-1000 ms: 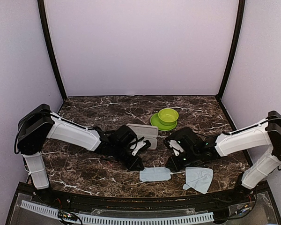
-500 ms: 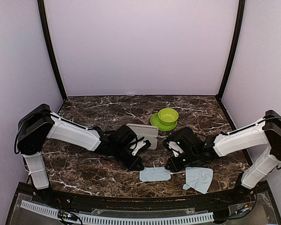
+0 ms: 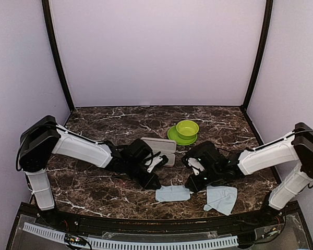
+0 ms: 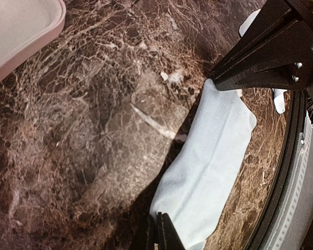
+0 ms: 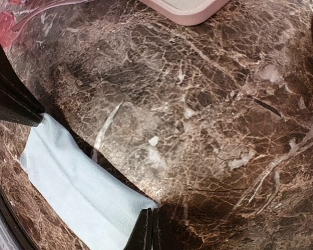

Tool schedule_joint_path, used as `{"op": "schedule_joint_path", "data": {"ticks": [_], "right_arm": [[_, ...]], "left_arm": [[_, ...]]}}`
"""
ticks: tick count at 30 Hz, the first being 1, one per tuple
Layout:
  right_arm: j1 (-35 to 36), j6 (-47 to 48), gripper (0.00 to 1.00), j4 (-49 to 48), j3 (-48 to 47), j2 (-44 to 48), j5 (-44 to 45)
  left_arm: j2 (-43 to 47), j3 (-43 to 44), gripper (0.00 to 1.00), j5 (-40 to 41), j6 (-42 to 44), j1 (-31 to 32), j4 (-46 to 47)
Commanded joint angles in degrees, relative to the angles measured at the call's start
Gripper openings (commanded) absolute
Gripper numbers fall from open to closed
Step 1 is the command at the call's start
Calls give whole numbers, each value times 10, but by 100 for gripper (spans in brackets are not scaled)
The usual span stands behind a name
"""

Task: Organize the sunglasses
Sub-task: Pick up the folded cleaning cloth from the center of the board.

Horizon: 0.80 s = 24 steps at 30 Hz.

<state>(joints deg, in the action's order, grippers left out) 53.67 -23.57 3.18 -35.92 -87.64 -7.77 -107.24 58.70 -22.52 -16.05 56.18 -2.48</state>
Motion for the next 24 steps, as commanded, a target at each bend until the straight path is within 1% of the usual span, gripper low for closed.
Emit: {"op": "schedule_joint_path", "data": {"ticks": [1,6,11,17,24], "right_arm": [[-2,-5,1,-6,13,7,-2],[-2,-15,0,-19,12,17,-2],[-2,-23,0,-21,8,33,13],[-2,-28,0,-25,-4,52,32],[-9,-19,0,-22,-40,40,69]], "left_arm": [[4,-12,6,-6,-11,4,14],[5,-12,0,-5,-15,4,24],[16,-12,0,-1,-13,3,20],[27,7,0,15,13,-5,-12],[41,22,0,33,44,-34,-31]]}}
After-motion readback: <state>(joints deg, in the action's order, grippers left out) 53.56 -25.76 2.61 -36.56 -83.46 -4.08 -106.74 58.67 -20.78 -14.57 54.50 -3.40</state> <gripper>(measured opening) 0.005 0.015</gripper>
